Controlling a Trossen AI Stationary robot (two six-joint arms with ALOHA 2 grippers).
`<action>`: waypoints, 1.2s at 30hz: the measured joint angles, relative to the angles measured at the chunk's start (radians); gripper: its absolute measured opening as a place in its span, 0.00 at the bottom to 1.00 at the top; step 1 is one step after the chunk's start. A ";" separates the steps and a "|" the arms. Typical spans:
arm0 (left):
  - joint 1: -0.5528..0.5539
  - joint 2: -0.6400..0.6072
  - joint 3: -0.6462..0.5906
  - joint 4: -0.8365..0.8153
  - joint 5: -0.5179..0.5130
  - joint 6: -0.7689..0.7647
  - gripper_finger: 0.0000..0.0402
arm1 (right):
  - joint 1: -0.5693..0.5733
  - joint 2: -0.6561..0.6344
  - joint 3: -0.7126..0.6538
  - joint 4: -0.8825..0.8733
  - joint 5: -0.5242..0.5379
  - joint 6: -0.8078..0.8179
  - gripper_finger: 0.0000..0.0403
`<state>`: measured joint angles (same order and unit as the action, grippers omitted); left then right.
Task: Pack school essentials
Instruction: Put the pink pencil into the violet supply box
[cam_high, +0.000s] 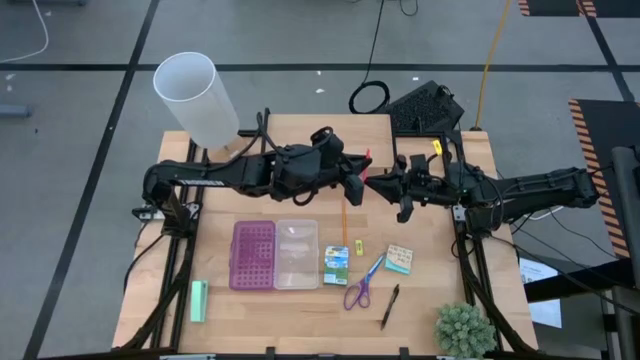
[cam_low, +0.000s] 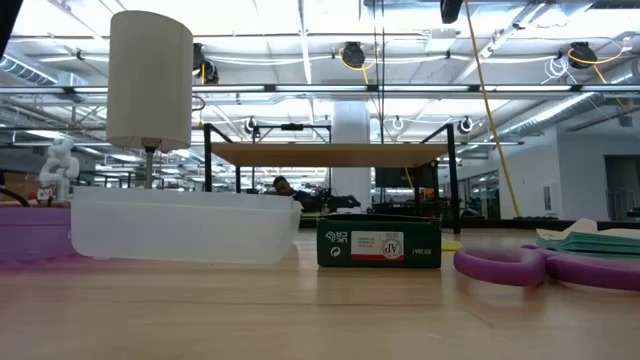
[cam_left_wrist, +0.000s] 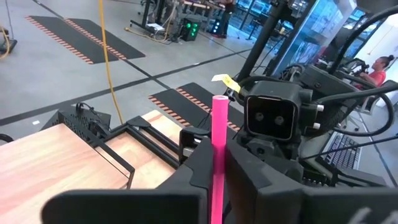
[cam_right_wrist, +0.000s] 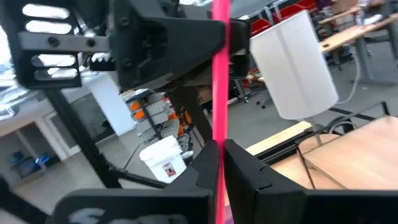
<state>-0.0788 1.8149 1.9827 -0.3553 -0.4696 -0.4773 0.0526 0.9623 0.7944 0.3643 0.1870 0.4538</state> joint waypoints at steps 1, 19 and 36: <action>0.000 0.000 0.000 0.000 -0.001 0.000 0.09 | 0.000 0.000 0.000 -0.001 0.012 0.012 0.06; 0.000 -0.038 0.000 -0.105 0.028 -0.030 0.04 | 0.001 -0.032 0.000 -0.118 -0.059 0.134 0.98; -0.056 -0.170 0.000 -0.795 0.019 -0.446 0.03 | 0.002 -0.187 0.000 -0.413 -0.159 0.194 0.97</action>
<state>-0.1351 1.6452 1.9824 -1.1508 -0.4509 -0.9232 0.0544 0.7751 0.7944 -0.0489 0.0278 0.6474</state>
